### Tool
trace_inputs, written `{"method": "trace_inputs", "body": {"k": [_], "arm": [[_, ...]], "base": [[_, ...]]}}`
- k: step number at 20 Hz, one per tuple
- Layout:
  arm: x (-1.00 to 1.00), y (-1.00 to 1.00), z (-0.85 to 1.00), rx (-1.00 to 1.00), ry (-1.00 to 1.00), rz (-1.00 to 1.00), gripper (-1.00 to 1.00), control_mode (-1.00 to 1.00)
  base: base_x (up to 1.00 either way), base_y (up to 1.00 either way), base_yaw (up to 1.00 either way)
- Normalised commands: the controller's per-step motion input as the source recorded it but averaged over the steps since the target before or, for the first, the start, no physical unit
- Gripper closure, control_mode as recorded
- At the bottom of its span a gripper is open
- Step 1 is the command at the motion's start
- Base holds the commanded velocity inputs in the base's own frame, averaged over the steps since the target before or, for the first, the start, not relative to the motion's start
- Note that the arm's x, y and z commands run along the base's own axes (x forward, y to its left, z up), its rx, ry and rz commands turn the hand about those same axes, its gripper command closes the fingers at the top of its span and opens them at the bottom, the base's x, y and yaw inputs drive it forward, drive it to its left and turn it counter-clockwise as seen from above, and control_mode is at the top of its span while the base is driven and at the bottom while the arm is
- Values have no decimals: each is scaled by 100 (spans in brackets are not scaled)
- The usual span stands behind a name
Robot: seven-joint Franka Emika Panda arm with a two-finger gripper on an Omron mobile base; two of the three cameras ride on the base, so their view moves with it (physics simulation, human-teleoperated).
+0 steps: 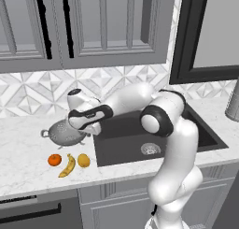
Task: Put the colander in the sink, put the orange, banana, mango in the colander, and turn on the sink faucet and pour water over the colander.
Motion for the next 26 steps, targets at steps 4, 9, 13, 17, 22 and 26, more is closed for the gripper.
{"method": "trace_inputs", "body": {"k": [4,9,13,17,22,26], "arm": [[-33,-100,0,9,-3,-10,100,-100],[-61,-100,0,8,-9,-8,100,-100],[-54,-100,0,7,-9,-4,100,-100],[-21,-100,0,9,-2,-1,100,-100],[1,-92,0,5,-1,0,100,-100],[24,-82,0,3,0,1,100,-100]], "base": [[0,0,0],[0,0,0],[0,0,0],[0,0,0],[0,0,0],[0,0,0]]}}
